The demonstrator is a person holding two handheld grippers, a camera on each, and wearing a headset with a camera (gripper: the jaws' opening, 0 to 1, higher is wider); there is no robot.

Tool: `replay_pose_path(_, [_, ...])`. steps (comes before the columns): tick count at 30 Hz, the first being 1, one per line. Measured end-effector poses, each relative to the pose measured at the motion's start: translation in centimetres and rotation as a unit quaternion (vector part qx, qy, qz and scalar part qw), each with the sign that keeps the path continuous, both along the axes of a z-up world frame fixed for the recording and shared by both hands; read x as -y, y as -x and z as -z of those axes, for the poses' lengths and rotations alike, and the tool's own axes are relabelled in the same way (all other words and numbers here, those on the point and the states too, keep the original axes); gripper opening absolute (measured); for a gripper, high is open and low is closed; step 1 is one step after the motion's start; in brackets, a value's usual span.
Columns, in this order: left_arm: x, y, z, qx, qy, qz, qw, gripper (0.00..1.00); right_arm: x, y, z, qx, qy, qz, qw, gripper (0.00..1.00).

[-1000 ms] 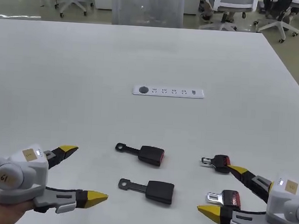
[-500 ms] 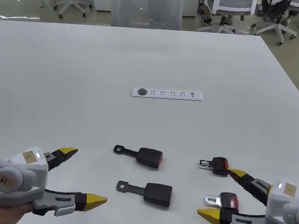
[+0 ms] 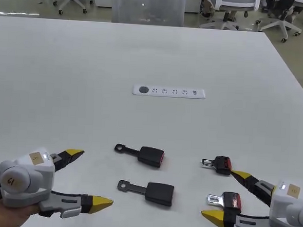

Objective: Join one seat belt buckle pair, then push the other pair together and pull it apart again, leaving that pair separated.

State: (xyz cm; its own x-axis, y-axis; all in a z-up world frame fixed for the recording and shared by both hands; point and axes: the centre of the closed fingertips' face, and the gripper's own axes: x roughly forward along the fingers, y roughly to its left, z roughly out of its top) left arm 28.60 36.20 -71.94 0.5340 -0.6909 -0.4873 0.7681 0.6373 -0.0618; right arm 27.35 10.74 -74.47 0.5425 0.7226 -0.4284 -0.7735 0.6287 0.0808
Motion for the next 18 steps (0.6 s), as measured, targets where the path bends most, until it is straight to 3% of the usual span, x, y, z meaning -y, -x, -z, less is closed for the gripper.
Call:
replay_pose_path(8, [1.0, -0.1, 0.7, -0.006, -0.003, 0.014, 0.9999, 0.91, 0.7, 0.2, 0.5, -0.004, 0.01, 0.0, 0.9999, 0.83])
replay_pose_path(18, [4.1, 0.4, 1.8, -0.014, -0.013, 0.046, 0.9988, 0.9, 2.2, 0.6, 1.5, -0.015, 0.032, -0.002, 0.9994, 0.8])
